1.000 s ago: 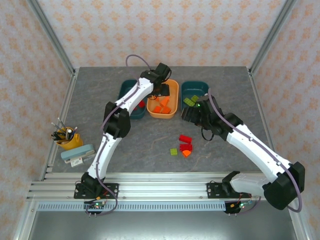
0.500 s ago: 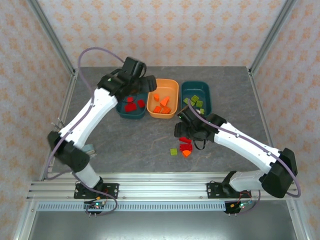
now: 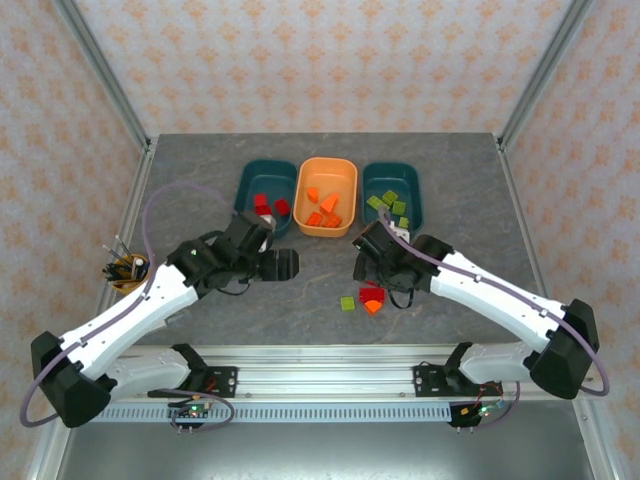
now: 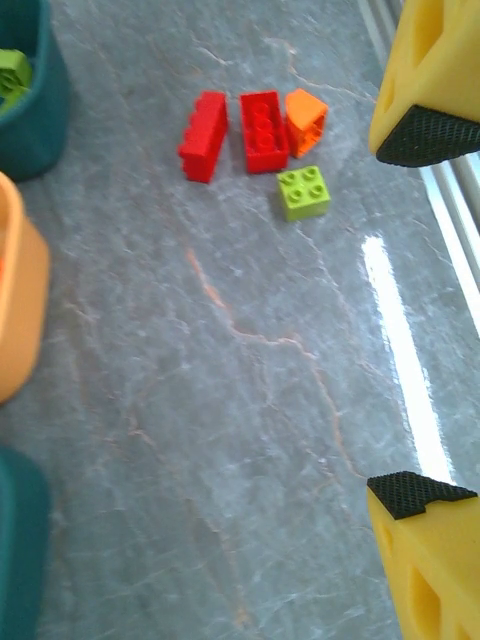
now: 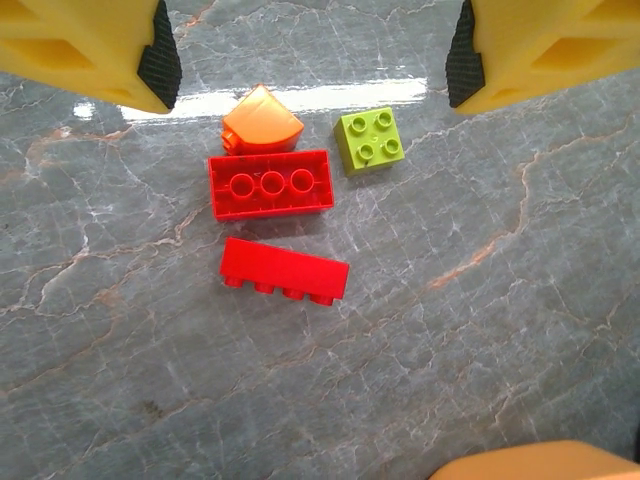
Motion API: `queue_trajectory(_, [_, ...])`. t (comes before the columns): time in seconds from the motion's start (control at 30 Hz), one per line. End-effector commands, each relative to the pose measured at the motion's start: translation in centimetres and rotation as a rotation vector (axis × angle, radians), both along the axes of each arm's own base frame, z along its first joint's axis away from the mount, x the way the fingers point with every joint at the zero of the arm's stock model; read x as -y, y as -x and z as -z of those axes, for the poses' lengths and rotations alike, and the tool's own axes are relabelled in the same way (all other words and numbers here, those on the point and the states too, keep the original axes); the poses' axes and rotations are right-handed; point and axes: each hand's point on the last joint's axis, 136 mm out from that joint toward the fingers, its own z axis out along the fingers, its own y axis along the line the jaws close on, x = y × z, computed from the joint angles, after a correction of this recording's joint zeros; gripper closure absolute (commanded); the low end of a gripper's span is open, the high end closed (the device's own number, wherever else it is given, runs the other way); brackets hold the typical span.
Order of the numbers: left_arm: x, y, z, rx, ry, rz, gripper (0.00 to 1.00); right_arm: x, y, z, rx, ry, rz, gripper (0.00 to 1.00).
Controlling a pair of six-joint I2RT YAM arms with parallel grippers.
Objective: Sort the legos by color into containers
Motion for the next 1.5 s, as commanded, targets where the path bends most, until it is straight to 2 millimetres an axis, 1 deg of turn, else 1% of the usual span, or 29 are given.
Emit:
queue_trajectory(0.0, [0.8,0.4,0.4,-0.001,0.045,0.004,0.17,1.1,0.2,0.3,0.011,0.013,0.048,0.26])
queue_trajectory(0.13, [0.6,0.5,1.7,-0.008,0.024,-0.003,0.17,0.1,0.9,1.9,-0.062,-0.007,0.025,0.25])
queue_trajectory(0.27, [0.7,0.4,2.5,-0.024,0.016,-0.012,0.17,-1.0,2.6,4.2,-0.18,-0.009,-0.005,0.25])
queue_trajectory(0.3, [0.7,0.4,2.5,-0.025,0.018,-0.012,0.17,-1.0,3.1,4.7,-0.204,0.005,-0.011,0.26])
queue_trajectory(0.37, [0.8,0.4,2.6,-0.025,0.017,-0.01,0.17,0.0,4.3,6.1,-0.265,0.061,-0.002,0.27])
queue_trajectory(0.47, [0.8,0.4,2.6,-0.027,0.014,-0.005,0.17,0.8,5.0,7.2,-0.276,0.063,0.012,0.26])
queue_trajectory(0.57, [0.9,0.6,2.6,-0.032,0.016,0.0,0.17,0.4,5.4,8.8,-0.307,0.03,-0.001,0.23])
queue_trajectory(0.63, [0.7,0.7,2.6,-0.034,0.013,0.0,0.18,0.1,5.5,9.8,-0.332,0.044,-0.019,0.22])
queue_trajectory(0.7, [0.6,0.8,2.6,-0.032,0.01,-0.001,0.17,0.0,5.3,10.6,-0.343,0.064,-0.032,0.21])
queue_trajectory(0.83, [0.6,0.8,2.2,-0.026,0.018,-0.009,0.18,0.5,4.2,11.8,-0.347,0.078,-0.017,0.22])
queue_trajectory(0.93, [0.5,0.8,2.0,-0.023,0.021,-0.011,0.18,0.6,3.4,12.5,-0.347,0.064,-0.012,0.26])
queue_trajectory(1.07, [0.5,0.9,1.9,-0.021,0.02,-0.013,0.17,0.0,2.7,13.1,-0.364,0.044,-0.039,0.31])
queue_trajectory(1.13, [0.4,0.9,1.9,-0.024,0.018,-0.015,0.18,-0.2,2.6,13.3,-0.375,0.048,-0.048,0.32])
queue_trajectory(1.23, [0.4,0.9,2.0,-0.024,0.014,-0.016,0.17,0.3,2.6,13.7,-0.384,0.063,-0.038,0.34])
queue_trajectory(1.47, [0.5,0.9,1.9,-0.02,0.02,-0.024,0.18,0.5,2.4,14.6,-0.388,0.062,-0.034,0.45])
